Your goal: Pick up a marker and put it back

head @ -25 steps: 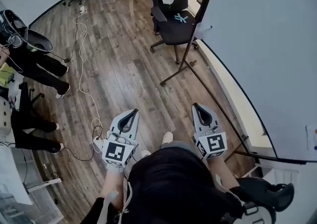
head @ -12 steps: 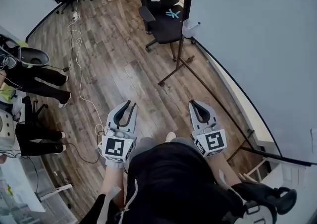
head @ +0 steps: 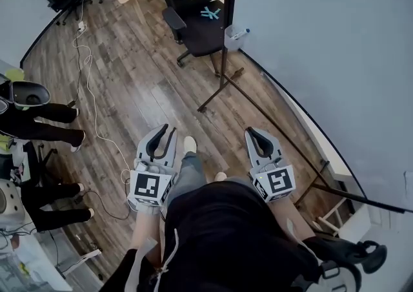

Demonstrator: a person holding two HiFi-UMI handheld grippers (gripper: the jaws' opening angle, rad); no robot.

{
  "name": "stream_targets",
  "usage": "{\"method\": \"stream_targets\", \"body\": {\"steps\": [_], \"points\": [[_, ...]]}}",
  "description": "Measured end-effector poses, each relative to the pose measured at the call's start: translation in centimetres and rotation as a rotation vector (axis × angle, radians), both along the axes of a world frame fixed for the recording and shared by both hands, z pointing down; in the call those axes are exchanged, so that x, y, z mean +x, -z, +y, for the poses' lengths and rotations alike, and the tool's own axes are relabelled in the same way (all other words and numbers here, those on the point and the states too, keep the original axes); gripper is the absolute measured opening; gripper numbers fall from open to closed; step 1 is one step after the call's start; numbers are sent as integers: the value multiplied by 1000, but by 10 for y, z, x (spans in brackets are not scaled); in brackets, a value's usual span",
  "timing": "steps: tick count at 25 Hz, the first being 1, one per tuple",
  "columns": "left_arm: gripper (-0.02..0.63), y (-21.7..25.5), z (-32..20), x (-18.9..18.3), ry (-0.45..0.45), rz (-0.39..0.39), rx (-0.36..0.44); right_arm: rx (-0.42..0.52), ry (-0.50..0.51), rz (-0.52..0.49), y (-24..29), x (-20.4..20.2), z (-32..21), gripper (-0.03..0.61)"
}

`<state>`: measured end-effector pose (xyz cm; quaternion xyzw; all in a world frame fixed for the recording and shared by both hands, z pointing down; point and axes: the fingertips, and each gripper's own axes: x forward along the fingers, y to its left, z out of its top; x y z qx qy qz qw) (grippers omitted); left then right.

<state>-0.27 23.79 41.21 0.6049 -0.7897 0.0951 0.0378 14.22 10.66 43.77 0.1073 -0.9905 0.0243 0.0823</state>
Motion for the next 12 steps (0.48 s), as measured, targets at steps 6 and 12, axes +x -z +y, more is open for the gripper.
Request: {"method": "stream_targets", "body": {"steps": [6,12], "points": [[72,-5,-50,-58,-80,27,1,28,-65,28,8,-52,-41,28],[72,-8,-94,-119,-178,41,-19,34,-147,60,13,-103,-73,28]]}}
